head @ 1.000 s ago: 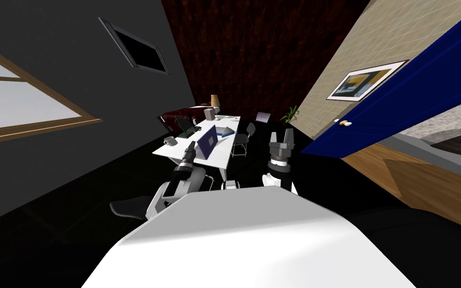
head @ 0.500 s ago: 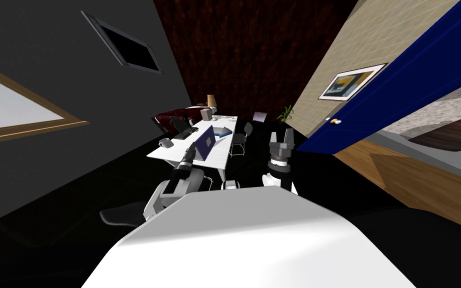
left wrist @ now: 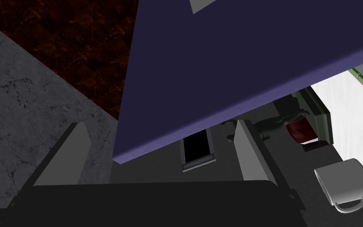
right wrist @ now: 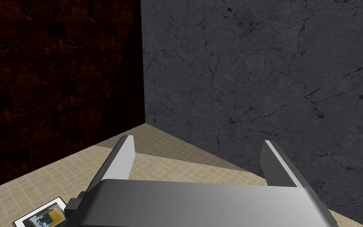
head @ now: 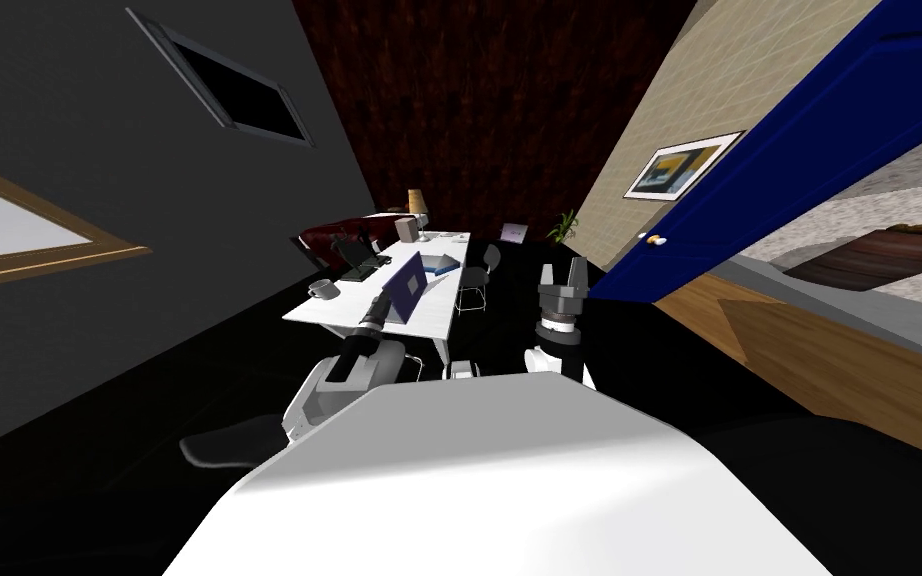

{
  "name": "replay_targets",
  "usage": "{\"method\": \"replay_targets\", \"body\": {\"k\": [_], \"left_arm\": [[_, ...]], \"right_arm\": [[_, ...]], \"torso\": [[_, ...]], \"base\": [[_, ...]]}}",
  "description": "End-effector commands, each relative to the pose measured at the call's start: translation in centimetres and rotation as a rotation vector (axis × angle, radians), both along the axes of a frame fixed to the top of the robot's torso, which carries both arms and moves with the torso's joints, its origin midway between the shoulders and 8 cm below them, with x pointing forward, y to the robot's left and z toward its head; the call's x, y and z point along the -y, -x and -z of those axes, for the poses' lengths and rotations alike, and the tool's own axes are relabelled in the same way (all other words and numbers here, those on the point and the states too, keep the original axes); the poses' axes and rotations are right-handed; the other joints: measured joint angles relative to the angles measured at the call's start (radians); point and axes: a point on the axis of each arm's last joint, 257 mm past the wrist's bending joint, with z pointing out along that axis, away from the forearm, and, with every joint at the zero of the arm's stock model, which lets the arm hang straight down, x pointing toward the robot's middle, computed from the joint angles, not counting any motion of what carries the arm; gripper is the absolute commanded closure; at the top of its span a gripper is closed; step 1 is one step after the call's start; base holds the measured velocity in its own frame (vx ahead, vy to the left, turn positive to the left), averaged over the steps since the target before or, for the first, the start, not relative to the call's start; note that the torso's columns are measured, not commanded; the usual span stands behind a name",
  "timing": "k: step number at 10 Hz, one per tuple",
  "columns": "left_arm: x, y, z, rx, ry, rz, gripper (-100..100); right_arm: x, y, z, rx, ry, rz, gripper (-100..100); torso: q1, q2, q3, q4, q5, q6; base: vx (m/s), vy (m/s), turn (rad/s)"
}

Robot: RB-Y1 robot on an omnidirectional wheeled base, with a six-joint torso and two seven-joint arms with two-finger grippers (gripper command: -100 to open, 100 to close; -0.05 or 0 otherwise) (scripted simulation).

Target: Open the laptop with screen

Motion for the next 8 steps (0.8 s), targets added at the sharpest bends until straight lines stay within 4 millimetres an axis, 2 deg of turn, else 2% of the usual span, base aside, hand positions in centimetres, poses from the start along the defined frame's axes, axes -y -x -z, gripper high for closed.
{"method": "replay_targets", "body": {"k": [1, 2, 3, 6, 8], "left_arm": [[-0.1, 0.2, -0.6, -0.004, -0.002, -0.005, -100], [-0.1, 0.1, -0.3, -0.002, -0.002, -0.003, -100], [-0.1, 0.1, -0.3, -0.003, -0.002, -0.004, 100], [0.6, 0.3, 0.0, -0.029, 0.152, 0.000, 100], [1.0, 0.4, 0.2, -0.043, 0.229, 0.003, 100]], "right_arm": [[0.0, 0.0, 0.0, 0.000, 0.000, 0.000, 0], [0.0, 0.0, 0.0, 0.000, 0.000, 0.000, 0], [0.0, 0.0, 0.0, 0.000, 0.000, 0.000, 0], [0.0, 0.0, 0.0, 0.000, 0.000, 0.000, 0], [0.0, 0.0, 0.0, 0.000, 0.000, 0.000, 0]], "torso": [[0.000, 0.000, 0.000, 0.000, 0.000, 0.000], [0.000, -0.005, -0.003, -0.001, 0.000, 0.000], [0.000, -0.002, -0.002, -0.001, 0.000, 0.000], [0.008, 0.000, 0.001, -0.002, 0.006, 0.000], [0.004, -0.002, -0.001, -0.004, 0.004, -0.001]], "base": [[0.101, 0.005, -0.019], [0.065, 0.004, -0.005], [0.009, 0.001, 0.001], [0.027, 0.101, 0.014], [0.012, 0.104, 0.011]]}}
